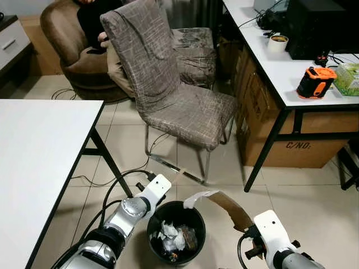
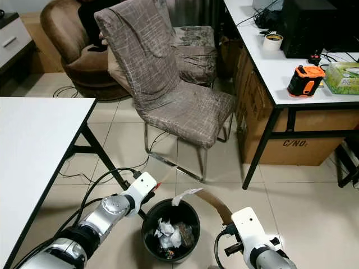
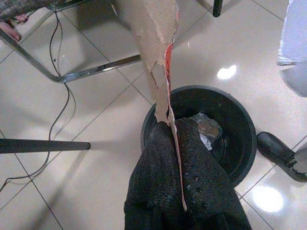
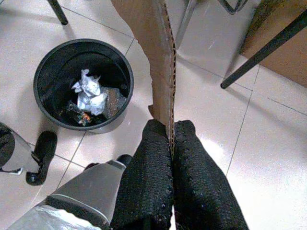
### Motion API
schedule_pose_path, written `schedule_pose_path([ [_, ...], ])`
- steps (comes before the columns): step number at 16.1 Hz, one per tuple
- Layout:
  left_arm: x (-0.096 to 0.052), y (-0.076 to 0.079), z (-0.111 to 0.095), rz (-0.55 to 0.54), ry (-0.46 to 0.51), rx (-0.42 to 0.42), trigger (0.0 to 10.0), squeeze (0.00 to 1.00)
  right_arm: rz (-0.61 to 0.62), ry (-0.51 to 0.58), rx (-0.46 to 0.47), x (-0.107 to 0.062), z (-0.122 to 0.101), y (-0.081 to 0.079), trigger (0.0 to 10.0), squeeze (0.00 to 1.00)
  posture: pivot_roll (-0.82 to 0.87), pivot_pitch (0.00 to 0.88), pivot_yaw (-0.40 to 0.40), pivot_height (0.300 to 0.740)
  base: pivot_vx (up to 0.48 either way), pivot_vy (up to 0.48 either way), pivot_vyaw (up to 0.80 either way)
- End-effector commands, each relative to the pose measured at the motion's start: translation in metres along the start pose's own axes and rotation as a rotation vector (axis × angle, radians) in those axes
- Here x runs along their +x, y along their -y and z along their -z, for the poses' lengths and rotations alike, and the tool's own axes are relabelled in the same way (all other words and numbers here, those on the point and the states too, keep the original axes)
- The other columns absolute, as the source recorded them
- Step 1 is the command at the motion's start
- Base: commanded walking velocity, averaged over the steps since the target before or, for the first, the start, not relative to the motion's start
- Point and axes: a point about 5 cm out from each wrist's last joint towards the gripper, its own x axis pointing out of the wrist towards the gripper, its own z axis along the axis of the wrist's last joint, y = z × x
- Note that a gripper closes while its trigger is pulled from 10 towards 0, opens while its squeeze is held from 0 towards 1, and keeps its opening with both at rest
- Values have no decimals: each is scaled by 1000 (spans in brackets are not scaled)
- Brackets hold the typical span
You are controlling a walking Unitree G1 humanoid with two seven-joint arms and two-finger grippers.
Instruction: Picking trash to rubbish bin
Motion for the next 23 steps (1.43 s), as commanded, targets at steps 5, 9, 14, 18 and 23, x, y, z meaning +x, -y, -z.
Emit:
schedule_pose_path([
  [5,0,-1,2,12,3,27,10000,1000,5,-13,-14,0,-1,3,10000,0,-177,82,66,740,0,0,0],
  [9,3,3,-7,39,38,5,10000,1000,10,-24,-10,-1,2,2,10000,0,-184,80,73,740,0,0,0],
  [14,4,6,-14,71,92,-26,10000,1000,27,-11,-9,4,-1,5,10000,0,-175,75,77,740,0,0,0],
  [18,-22,-26,8,-48,149,-41,10000,0,56,36,-38,31,-14,4,10000,0,-136,73,81,740,0,0,0],
  [23,-92,-34,29,26,226,46,10000,0,-15,140,-91,91,-60,-2,10000,0,-75,88,59,740,0,0,0],
])
